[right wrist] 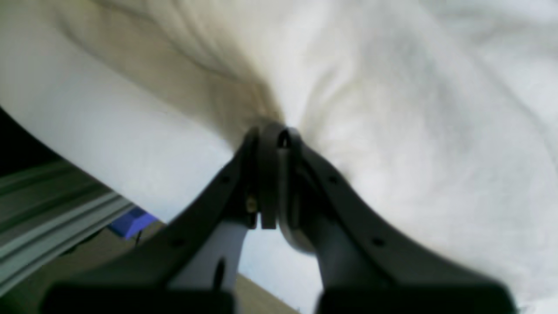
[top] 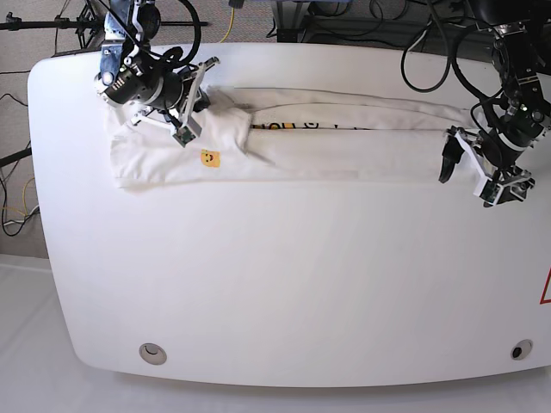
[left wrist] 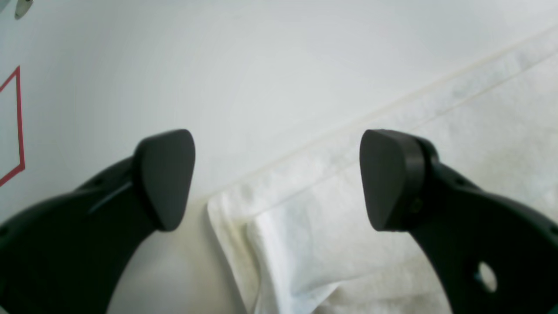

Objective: Fold the T-shirt properly
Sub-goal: 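Lift the strip's end with the right gripper and fold it inward, then lower the left gripper onto the strip's other end and pinch it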

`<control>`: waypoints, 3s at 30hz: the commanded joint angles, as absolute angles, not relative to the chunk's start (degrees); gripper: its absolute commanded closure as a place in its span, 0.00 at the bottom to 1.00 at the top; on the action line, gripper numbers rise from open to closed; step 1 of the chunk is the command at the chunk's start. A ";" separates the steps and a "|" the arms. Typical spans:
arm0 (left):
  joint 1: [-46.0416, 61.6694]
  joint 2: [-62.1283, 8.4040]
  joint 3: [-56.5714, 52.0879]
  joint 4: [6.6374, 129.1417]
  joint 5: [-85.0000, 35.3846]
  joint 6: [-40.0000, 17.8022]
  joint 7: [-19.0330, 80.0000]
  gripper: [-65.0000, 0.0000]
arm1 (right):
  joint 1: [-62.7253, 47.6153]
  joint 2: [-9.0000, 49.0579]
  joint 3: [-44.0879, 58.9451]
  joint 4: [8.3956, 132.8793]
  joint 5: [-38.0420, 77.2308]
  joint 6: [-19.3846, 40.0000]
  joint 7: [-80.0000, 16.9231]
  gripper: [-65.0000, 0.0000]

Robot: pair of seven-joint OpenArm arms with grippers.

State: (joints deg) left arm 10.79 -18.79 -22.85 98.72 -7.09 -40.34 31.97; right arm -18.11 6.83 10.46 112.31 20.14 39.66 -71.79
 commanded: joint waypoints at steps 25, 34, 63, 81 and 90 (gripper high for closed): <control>9.56 -19.74 -23.00 99.67 -8.15 -40.00 30.63 0.13 | -17.96 10.84 6.73 110.97 31.52 40.00 -71.63 0.30; 9.56 -19.74 -23.08 100.04 -9.59 -40.00 30.46 0.12 | -18.18 13.87 6.68 113.79 30.46 40.00 -71.03 0.36; 13.01 -21.10 -29.05 97.69 -34.64 -40.00 49.42 0.09 | -15.89 14.25 9.61 114.99 29.32 40.00 -68.96 0.35; 16.33 -12.24 -28.72 102.37 -29.68 -40.00 41.53 1.00 | -16.91 7.85 11.89 113.85 26.74 40.00 -60.55 0.91; 15.93 -10.54 -29.19 101.84 -29.49 -40.00 45.74 1.00 | -16.22 6.84 12.48 112.35 25.74 40.00 -59.17 0.91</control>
State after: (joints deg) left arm 16.49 -10.00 -28.77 101.21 -28.42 -39.75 46.89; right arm -16.95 6.57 12.43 111.77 24.32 39.86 -60.62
